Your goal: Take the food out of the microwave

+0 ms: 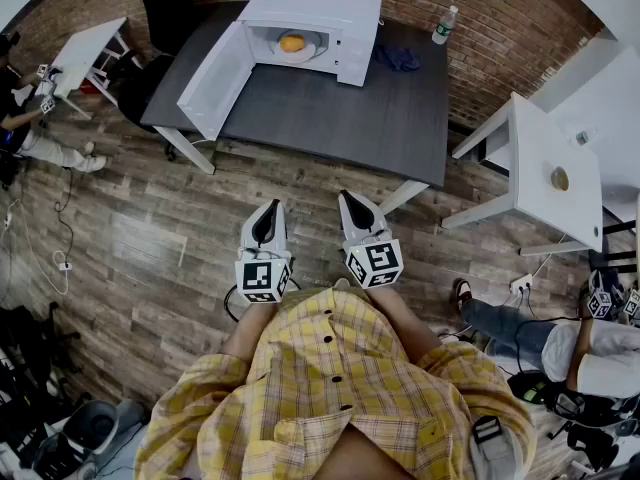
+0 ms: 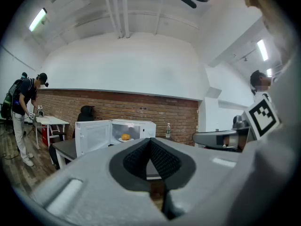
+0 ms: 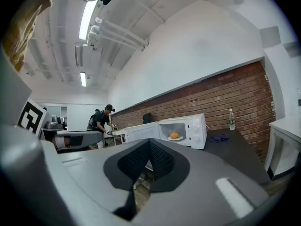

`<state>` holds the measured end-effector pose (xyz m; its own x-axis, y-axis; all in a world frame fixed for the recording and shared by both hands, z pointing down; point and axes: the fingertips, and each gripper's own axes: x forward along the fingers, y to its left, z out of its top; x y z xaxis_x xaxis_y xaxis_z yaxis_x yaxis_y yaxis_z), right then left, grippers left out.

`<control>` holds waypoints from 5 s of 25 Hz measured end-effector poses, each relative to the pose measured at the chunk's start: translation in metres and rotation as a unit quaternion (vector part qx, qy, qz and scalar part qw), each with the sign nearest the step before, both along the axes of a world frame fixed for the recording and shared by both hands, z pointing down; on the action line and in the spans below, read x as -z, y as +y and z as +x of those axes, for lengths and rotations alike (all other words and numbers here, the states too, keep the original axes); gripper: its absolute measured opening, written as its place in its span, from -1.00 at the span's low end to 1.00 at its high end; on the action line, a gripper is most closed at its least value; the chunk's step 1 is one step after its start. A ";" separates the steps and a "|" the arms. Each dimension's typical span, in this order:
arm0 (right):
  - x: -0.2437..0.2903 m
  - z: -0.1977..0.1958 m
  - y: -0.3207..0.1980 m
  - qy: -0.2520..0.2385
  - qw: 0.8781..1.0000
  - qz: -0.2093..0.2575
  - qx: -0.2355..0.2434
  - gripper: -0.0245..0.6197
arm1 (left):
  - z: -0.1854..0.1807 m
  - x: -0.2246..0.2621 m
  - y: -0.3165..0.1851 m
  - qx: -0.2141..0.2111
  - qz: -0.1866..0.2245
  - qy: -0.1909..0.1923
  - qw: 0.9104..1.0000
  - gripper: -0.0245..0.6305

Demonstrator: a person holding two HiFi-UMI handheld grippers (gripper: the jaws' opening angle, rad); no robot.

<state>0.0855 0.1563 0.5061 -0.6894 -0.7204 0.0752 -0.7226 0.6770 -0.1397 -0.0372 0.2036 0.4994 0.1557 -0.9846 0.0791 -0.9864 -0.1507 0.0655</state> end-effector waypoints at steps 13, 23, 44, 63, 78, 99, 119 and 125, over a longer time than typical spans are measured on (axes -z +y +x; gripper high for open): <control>0.012 0.020 -0.004 -0.013 0.999 0.020 0.021 -0.91 | 0.025 0.006 -0.003 0.015 0.003 -0.011 1.000 -0.93; 0.000 0.041 0.000 -0.011 0.999 0.017 0.047 -0.92 | 0.051 0.000 0.005 0.053 -0.004 -0.011 0.999 -0.93; -0.020 -0.003 -0.104 0.014 0.999 0.020 0.046 -0.91 | 0.015 -0.024 -0.103 0.041 -0.009 0.005 0.999 -0.93; -0.005 -0.095 -0.230 0.015 0.999 0.000 -0.030 -0.91 | -0.083 -0.014 -0.246 -0.042 -0.029 0.029 0.998 -0.93; -0.005 -0.120 -0.275 0.028 0.996 -0.007 -0.088 -0.91 | -0.112 -0.021 -0.300 -0.092 -0.047 0.064 0.993 -0.93; -0.027 -0.101 -0.312 0.017 0.998 -0.030 -0.049 -0.91 | -0.112 -0.079 -0.361 -0.038 -0.135 0.252 0.958 -0.93; -0.050 -0.096 -0.340 0.028 0.997 -0.056 -0.038 -0.91 | -0.113 -0.161 -0.451 -0.016 -0.170 0.588 0.790 -0.85; -0.049 -0.094 -0.346 0.024 0.997 -0.061 -0.037 -0.91 | -0.115 -0.170 -0.470 -0.004 -0.162 0.619 0.768 -0.77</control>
<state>-0.0082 -0.1900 0.5555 -0.6276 -0.7531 0.1974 -0.7783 0.6008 -0.1822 -0.1522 -0.2664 0.6693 0.3147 -0.9431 0.1073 -0.1364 0.0669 0.9884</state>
